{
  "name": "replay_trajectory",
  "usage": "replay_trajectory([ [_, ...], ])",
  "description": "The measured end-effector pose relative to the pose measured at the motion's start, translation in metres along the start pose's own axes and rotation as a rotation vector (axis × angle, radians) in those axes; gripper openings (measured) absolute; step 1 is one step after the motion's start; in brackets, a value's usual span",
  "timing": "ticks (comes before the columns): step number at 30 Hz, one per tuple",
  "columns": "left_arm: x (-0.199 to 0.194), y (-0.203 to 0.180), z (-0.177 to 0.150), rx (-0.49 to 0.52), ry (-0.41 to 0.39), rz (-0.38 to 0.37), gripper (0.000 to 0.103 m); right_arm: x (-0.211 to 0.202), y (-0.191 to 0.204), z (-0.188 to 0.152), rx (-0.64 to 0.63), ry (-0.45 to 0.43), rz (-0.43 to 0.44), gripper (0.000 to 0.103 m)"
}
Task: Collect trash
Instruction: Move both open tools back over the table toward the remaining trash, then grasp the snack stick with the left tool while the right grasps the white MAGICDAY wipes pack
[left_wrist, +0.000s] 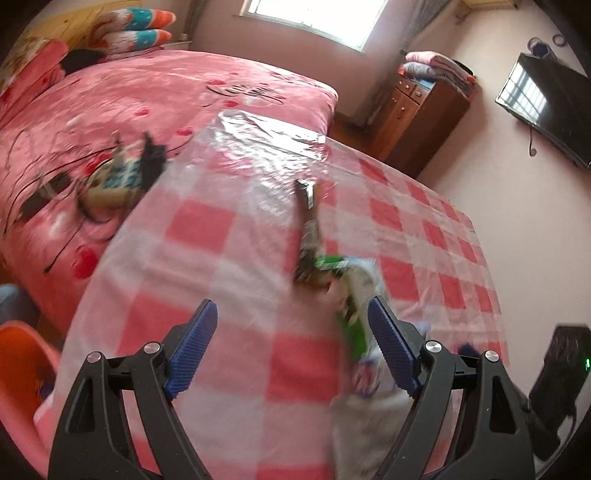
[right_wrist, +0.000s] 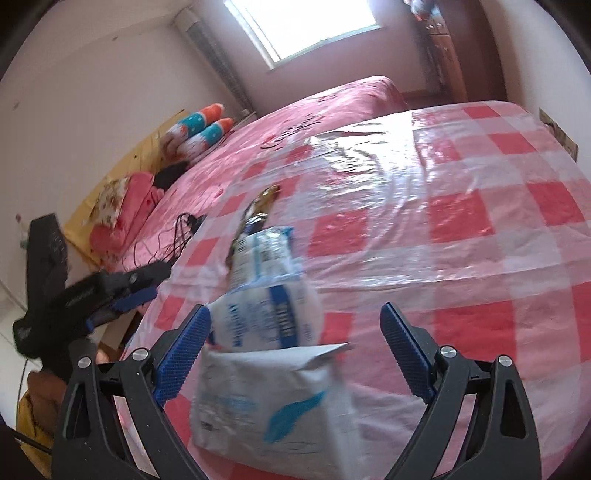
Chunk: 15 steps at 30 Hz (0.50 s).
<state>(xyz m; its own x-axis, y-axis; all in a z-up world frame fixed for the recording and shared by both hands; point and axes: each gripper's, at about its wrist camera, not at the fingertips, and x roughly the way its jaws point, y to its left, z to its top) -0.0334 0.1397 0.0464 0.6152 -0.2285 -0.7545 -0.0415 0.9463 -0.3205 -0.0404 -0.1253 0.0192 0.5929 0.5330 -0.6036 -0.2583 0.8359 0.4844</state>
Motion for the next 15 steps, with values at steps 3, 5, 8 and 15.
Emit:
replay_trajectory([
  [3,0.022,-0.015,0.019,0.031,0.012,0.011,0.084,-0.002,-0.01,0.005,0.012,0.0,0.005,0.092],
  [5,0.037,-0.023,0.03,0.052,0.02,0.033,0.084,-0.004,-0.017,0.007,0.018,0.003,0.01,0.092],
  [8,0.062,-0.035,0.041,0.086,0.057,0.055,0.084,-0.003,-0.023,0.008,0.028,0.009,0.017,0.092],
  [15,0.106,-0.04,0.057,0.135,0.1,0.146,0.079,-0.001,-0.035,0.006,0.05,0.035,0.046,0.092],
])
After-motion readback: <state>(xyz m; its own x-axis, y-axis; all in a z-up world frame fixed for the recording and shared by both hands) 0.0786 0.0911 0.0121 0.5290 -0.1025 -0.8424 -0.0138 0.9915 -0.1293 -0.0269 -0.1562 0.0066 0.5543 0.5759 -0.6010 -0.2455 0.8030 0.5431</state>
